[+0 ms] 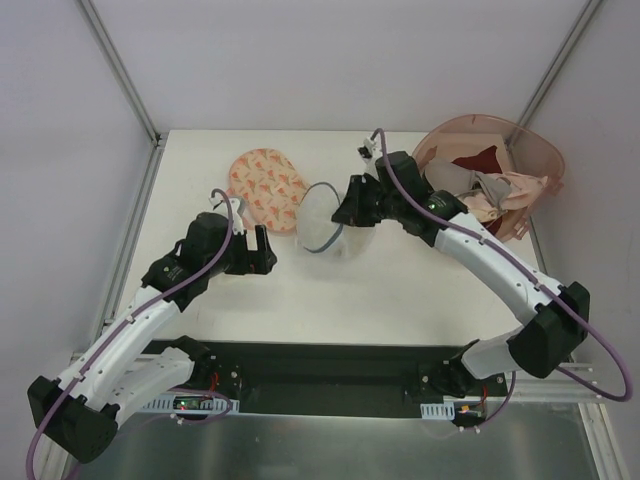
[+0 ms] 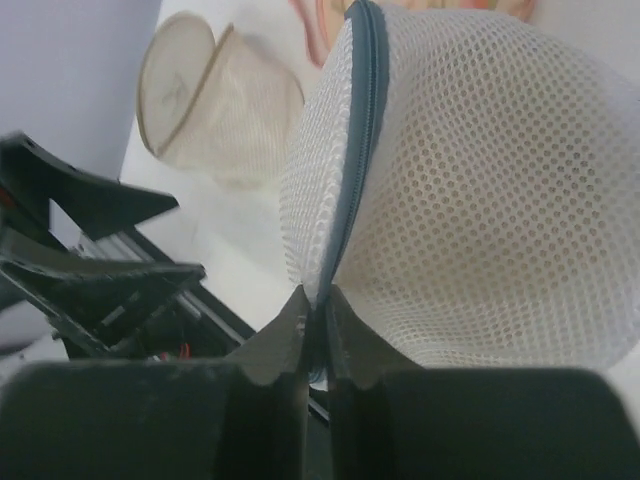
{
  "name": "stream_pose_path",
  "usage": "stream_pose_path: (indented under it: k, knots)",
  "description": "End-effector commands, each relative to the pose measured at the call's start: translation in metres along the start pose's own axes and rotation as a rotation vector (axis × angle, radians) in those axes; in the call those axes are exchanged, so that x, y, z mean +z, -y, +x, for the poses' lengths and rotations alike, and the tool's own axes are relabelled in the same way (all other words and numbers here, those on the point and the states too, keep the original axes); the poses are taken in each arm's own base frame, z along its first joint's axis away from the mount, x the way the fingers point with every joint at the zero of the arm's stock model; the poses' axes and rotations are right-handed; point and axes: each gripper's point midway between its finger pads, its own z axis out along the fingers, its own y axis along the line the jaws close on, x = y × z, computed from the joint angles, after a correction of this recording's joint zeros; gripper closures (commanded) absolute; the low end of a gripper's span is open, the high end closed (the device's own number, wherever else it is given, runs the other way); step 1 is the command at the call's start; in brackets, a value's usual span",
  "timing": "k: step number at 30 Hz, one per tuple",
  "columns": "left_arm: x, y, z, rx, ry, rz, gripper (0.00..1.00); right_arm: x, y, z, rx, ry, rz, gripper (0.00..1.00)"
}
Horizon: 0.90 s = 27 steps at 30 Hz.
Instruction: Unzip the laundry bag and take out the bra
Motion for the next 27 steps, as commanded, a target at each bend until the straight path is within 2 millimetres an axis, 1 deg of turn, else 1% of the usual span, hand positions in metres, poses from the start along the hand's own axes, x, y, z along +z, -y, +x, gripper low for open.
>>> stream_pose_path:
  k: [1,2,3,4,5,6,7,8,9,10,11,12,13,14,15,16,17,18,19,20,21,22,23,24,26,27]
  knots:
    - [-0.018,0.008,-0.017,0.036,0.07,0.026,0.01,-0.001,0.026,0.056,-0.142,-0.262,0.035,0.29]
    - [-0.018,0.008,-0.016,0.033,0.067,0.028,0.01,-0.001,0.038,0.053,-0.146,-0.257,0.119,0.17]
    - [-0.019,0.008,-0.014,0.031,0.066,0.028,0.01,-0.003,0.068,0.051,-0.153,-0.235,0.295,0.05]
    - [-0.02,0.008,-0.014,0.026,0.069,0.032,0.01,-0.006,0.072,0.051,-0.18,-0.212,0.356,0.04]
    - [-0.02,0.008,-0.012,0.018,0.065,0.033,0.01,-0.008,0.078,0.055,-0.193,-0.204,0.395,0.04]
    - [-0.021,0.008,-0.011,0.015,0.064,0.036,0.01,-0.014,0.078,0.047,-0.194,-0.138,0.429,0.04]
    - [-0.022,0.009,-0.011,0.012,0.066,0.039,0.01,-0.015,0.07,0.051,-0.207,-0.119,0.419,0.04]
    - [-0.021,0.008,-0.008,0.004,0.06,0.037,0.01,-0.015,0.07,0.053,-0.208,-0.101,0.425,0.04]
    - [-0.021,0.008,-0.008,0.001,0.06,0.037,0.01,-0.014,0.075,0.056,-0.211,-0.073,0.45,0.04]
    - [-0.021,0.008,-0.007,-0.005,0.059,0.039,0.01,-0.017,0.067,0.062,-0.209,-0.056,0.435,0.04]
    - [-0.021,0.008,-0.005,-0.008,0.053,0.042,0.01,-0.016,0.068,0.066,-0.203,-0.046,0.443,0.04]
    - [-0.021,0.009,-0.006,-0.011,0.055,0.043,0.01,-0.014,0.075,0.074,-0.197,-0.033,0.475,0.03]
    - [-0.02,0.008,-0.004,-0.015,0.048,0.042,0.01,-0.012,0.066,0.084,-0.178,-0.023,0.453,0.02]
    - [-0.019,0.008,-0.003,-0.016,0.043,0.04,0.01,-0.01,0.064,0.09,-0.158,-0.01,0.451,0.01]
    - [-0.018,0.007,-0.002,-0.017,0.04,0.036,0.01,-0.008,0.071,0.099,-0.153,0.013,0.484,0.01]
    - [-0.017,0.007,-0.002,-0.022,0.038,0.034,0.01,-0.006,0.063,0.11,-0.156,0.02,0.47,0.04]
    - [-0.017,0.007,-0.001,-0.024,0.034,0.034,0.01,-0.003,0.061,0.117,-0.089,0.047,0.477,0.05]
    - [-0.017,0.006,0.0,-0.024,0.035,0.032,0.01,0.002,0.056,0.116,-0.073,0.099,0.465,0.05]
    - [-0.016,0.006,0.0,-0.027,0.033,0.032,0.01,0.006,0.052,0.132,-0.088,0.103,0.451,0.05]
    - [-0.017,0.007,0.0,-0.028,0.034,0.034,0.01,0.01,0.048,0.135,-0.076,0.136,0.442,0.05]
    - [-0.017,0.007,0.0,-0.028,0.035,0.035,0.01,0.018,0.038,0.132,-0.054,0.189,0.409,0.05]
    - [-0.018,0.008,0.0,-0.029,0.036,0.041,0.01,0.023,0.036,0.141,-0.054,0.186,0.393,0.04]
    - [-0.018,0.009,0.0,-0.028,0.035,0.046,0.01,0.028,0.031,0.143,-0.043,0.194,0.374,0.03]
    - [-0.02,0.009,-0.001,-0.028,0.04,0.049,0.01,0.04,0.028,0.146,-0.039,0.201,0.364,0.03]
    - [-0.022,0.009,-0.001,-0.024,0.047,0.05,0.01,0.05,0.022,0.149,-0.027,0.206,0.358,0.02]
    - [-0.024,0.009,-0.002,-0.023,0.054,0.05,0.01,0.058,0.026,0.156,-0.018,0.202,0.38,0.03]
